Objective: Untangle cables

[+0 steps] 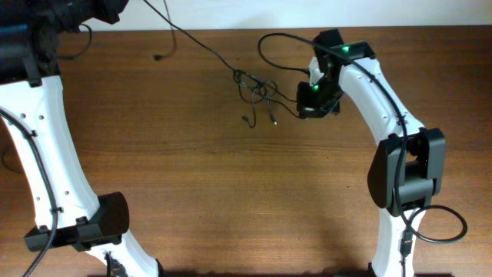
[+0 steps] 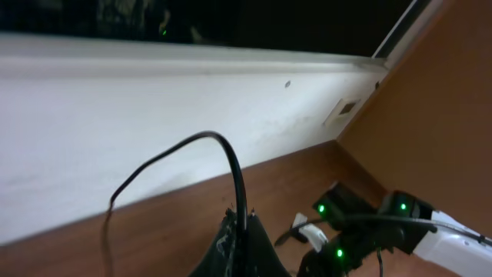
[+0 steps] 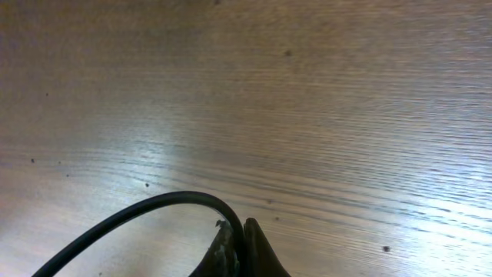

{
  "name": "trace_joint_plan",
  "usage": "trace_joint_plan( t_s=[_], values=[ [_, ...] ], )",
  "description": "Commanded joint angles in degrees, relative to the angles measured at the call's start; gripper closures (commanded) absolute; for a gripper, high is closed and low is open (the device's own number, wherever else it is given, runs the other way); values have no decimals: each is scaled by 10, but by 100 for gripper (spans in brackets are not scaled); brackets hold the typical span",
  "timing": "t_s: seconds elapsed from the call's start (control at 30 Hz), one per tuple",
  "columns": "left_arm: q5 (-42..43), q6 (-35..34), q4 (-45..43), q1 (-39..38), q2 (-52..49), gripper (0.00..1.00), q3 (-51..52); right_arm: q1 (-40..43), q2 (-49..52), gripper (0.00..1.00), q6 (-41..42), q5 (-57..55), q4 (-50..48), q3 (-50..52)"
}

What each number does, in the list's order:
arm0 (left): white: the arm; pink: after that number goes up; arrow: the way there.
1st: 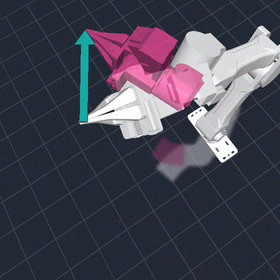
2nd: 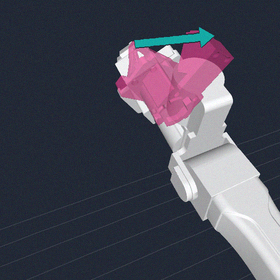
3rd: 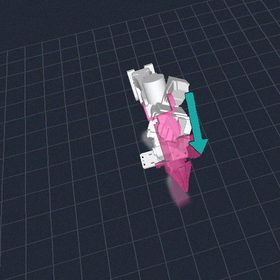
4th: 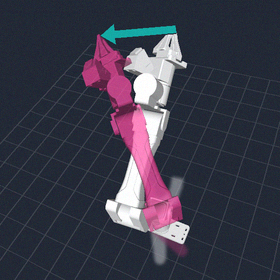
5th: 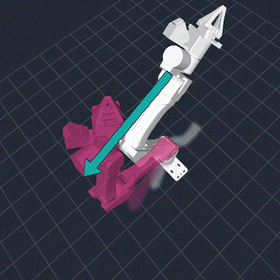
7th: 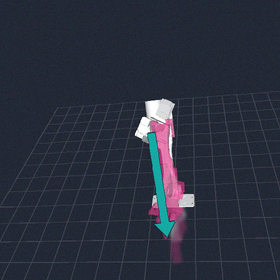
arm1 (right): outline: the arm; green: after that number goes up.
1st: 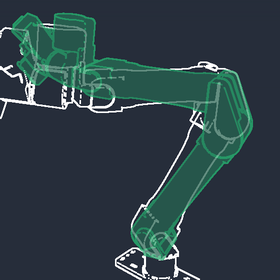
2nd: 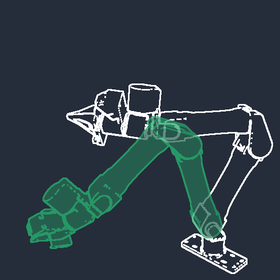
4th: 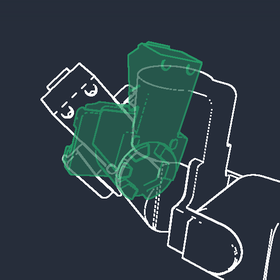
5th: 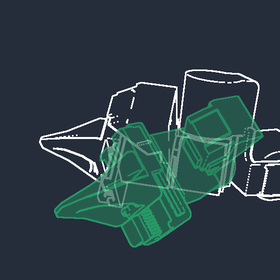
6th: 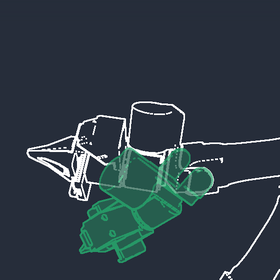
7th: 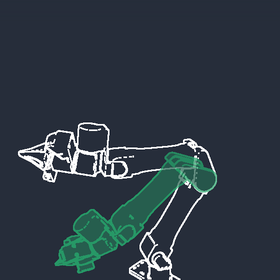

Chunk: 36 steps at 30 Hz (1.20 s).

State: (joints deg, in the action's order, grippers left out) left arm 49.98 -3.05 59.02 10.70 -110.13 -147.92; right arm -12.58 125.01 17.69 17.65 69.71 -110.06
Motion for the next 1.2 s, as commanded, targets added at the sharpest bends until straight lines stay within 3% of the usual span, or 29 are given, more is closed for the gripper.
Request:
trace_joint_plan(
  t_s=[0.0, 0.1, 0.23, 0.43, 0.53, 0.7, 0.8, 0.97, 1.17],
  values=[
    [-21, -8, 25, -2, 8, 100, -14, 19, 14, 89, -45, 54, -1, 1],
    [-48, -8, 64, -23, 5, 100, -7, 17, 9, 77, -68, 102, 14, -43],
    [-49, -8, 75, -50, -3, 100, 5, 17, -5, 76, -68, 102, 42, -99],
    [-49, -8, 100, -86, -51, 100, 7, 17, -5, 76, -68, 102, 56, -103],
    [-48, -20, 84, -89, -62, 100, 7, 17, -5, 75, -107, 174, 50, -103],
    [-48, -138, 12, -89, -61, 100, 7, -3, -5, 62, -141, 297, 6, -103],
    [-43, -211, -16, -89, -61, 100, 7, -34, -5, 43, -130, 302, -44, -103],
    [5, -320, -94, -89, -61, 100, 6, -70, -5, 43, -28, 302, -150, -103],
    [45, -371, -146, -89, -61, 100, 6, -88, -5, 41, -20, 301, -210, -103]
  ],
)
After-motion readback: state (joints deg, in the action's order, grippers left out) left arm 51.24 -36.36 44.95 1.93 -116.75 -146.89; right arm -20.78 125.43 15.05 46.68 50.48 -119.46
